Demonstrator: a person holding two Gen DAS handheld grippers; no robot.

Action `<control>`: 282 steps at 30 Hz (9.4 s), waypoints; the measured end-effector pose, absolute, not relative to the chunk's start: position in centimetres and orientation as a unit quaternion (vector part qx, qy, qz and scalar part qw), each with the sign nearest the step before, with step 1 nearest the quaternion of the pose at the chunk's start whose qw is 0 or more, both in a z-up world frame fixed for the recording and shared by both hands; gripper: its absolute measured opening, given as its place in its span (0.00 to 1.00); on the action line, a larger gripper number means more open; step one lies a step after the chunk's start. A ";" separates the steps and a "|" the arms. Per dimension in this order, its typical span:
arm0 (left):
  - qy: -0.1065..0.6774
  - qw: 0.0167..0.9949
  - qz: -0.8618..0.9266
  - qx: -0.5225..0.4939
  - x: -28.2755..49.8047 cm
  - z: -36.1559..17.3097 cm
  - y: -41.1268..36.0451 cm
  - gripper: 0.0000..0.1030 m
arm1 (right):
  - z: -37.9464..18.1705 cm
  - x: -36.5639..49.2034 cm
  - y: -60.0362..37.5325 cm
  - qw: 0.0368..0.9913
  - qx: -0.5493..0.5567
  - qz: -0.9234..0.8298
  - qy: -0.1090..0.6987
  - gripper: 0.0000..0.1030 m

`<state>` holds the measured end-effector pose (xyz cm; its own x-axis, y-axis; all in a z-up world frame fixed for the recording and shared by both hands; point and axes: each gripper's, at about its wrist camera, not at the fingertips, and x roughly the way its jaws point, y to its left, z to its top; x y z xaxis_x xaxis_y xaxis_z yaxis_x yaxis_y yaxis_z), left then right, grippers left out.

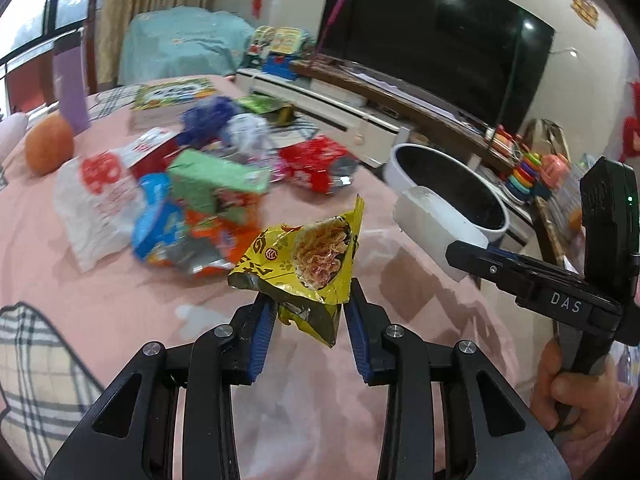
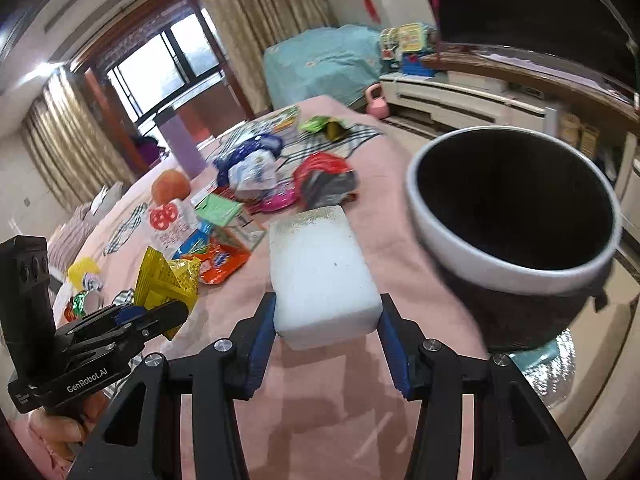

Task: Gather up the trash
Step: 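Carry both items over the trash bin and open both tools to drop them, then grasp the orange snack wrapper with the left tool while the right tool grasps the red chip bag, then carry both bags over the trash bin and open both tools to drop them, then grasp the white plastic bag with the left tool while the right tool grasps the green juice carton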

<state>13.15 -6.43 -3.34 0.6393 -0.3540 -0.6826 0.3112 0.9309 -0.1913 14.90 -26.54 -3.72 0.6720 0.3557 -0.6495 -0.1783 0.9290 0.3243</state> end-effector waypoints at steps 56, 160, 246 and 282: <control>0.411 0.872 -0.259 0.071 22.8 -2.0 -24.1 0.68 | -2.8 19.7 -41.0 0.914 0.154 0.045 0.372 0.68; 0.398 0.902 -0.129 -0.102 16.3 -3.2 -1.7 0.15 | -1.6 18.4 -22.8 0.914 0.111 0.174 0.349 0.01; 0.430 0.872 -0.230 -0.035 24.6 -2.3 -19.7 0.49 | -3.1 19.5 -39.5 0.909 0.189 0.067 0.365 0.31; 0.423 0.896 -0.095 -0.098 14.8 -4.5 -1.6 0.63 | -2.8 16.0 -26.8 0.912 0.154 0.159 0.346 0.89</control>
